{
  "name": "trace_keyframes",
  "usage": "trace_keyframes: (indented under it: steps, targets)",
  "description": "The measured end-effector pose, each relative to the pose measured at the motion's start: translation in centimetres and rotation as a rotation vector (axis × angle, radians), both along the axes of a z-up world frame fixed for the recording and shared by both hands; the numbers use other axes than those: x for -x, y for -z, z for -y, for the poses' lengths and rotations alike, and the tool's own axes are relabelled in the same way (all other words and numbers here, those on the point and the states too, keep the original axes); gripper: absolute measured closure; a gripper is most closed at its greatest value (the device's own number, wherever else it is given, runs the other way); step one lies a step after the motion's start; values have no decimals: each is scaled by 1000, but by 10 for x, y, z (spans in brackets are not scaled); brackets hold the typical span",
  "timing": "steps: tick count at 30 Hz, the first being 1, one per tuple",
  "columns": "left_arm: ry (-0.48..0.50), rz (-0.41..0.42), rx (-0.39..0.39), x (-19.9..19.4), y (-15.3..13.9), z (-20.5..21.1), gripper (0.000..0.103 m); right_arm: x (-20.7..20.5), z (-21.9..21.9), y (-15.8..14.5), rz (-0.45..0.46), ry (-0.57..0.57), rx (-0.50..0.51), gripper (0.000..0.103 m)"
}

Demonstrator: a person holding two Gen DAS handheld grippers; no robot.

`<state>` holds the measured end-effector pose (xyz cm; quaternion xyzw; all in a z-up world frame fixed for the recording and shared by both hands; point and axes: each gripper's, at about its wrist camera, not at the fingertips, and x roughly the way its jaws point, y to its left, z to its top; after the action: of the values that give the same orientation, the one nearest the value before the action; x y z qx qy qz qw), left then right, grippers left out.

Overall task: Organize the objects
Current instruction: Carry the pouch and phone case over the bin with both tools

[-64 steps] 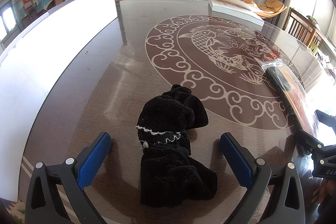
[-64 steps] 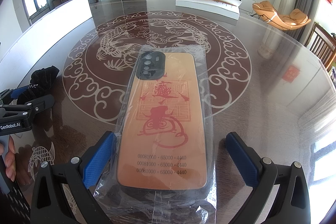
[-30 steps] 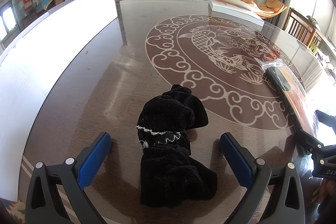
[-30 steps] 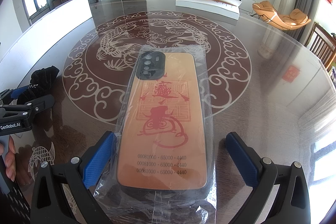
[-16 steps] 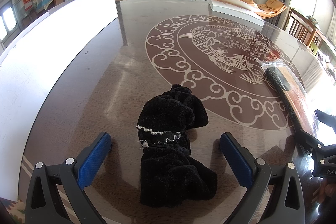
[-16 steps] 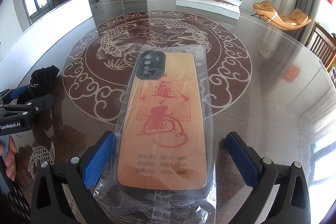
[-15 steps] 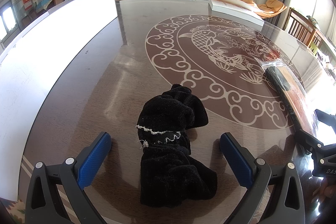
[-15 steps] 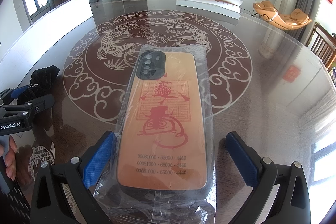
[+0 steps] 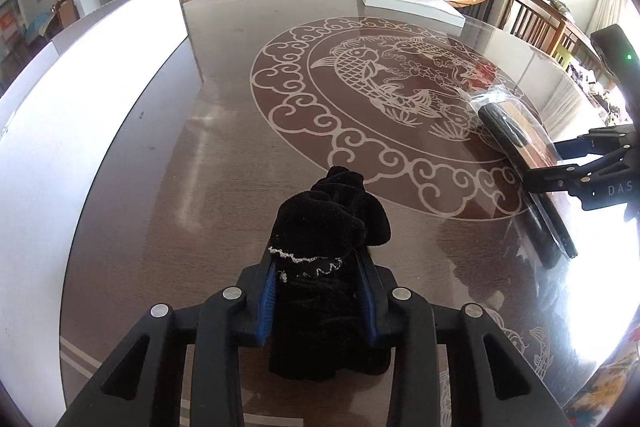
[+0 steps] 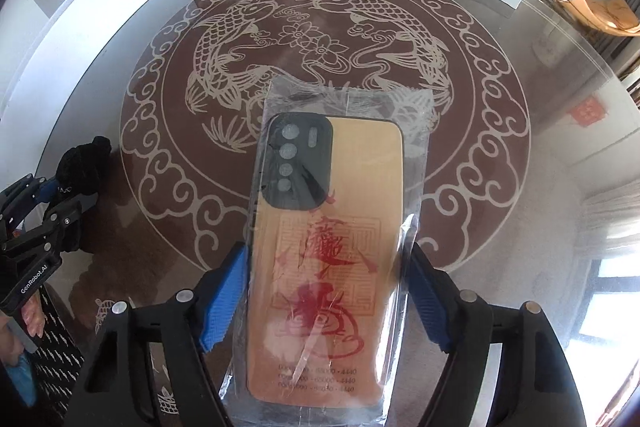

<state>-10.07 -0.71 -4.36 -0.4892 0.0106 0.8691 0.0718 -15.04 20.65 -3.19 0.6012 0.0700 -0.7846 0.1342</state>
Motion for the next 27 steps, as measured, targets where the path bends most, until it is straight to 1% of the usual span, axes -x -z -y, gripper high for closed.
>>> trace_keyframes:
  steps: [1, 3, 5, 8, 10, 11, 13, 15, 17, 19, 21, 23, 25, 27]
  targets:
    - [-11, -15, -32, -5, -4, 5, 69, -5, 1, -4, -14, -3, 3, 27]
    - [-37, -69, -89, -16, -20, 18, 69, -15, 3, -16, -39, -8, 44, 27]
    - [-58, -121, -121, -26, -40, 31, 69, -23, 10, -34, -68, -25, 75, 27]
    - [-99, -187, -179, -35, -74, 60, 69, -22, 34, -68, -121, -70, 112, 27]
    - [-135, -233, -208, -39, -100, 88, 69, -17, 61, -93, -155, -104, 154, 27]
    - [-157, -256, -209, -41, -113, 103, 69, -12, 79, -106, -178, -125, 174, 27]
    - [-211, -293, -205, -43, -135, 140, 69, 1, 127, -129, -229, -174, 207, 27]
    - [-285, -304, -193, -43, -149, 183, 69, 8, 178, -154, -274, -229, 238, 27]
    - [-366, -284, -139, -41, -152, 225, 69, 14, 235, -173, -304, -293, 278, 27]
    - [-430, -238, -108, -39, -144, 263, 69, 18, 294, -186, -320, -357, 326, 27]
    - [-490, -183, -79, -35, -131, 293, 69, 23, 349, -190, -323, -406, 376, 27]
    - [-524, -134, -49, -33, -117, 313, 68, 26, 398, -186, -327, -445, 405, 27]
    - [-544, -94, -18, -33, -104, 325, 68, 28, 442, -173, -336, -489, 387, 26]
    - [-559, -68, 2, -34, -94, 333, 65, 28, 476, -150, -311, -524, 360, 26]
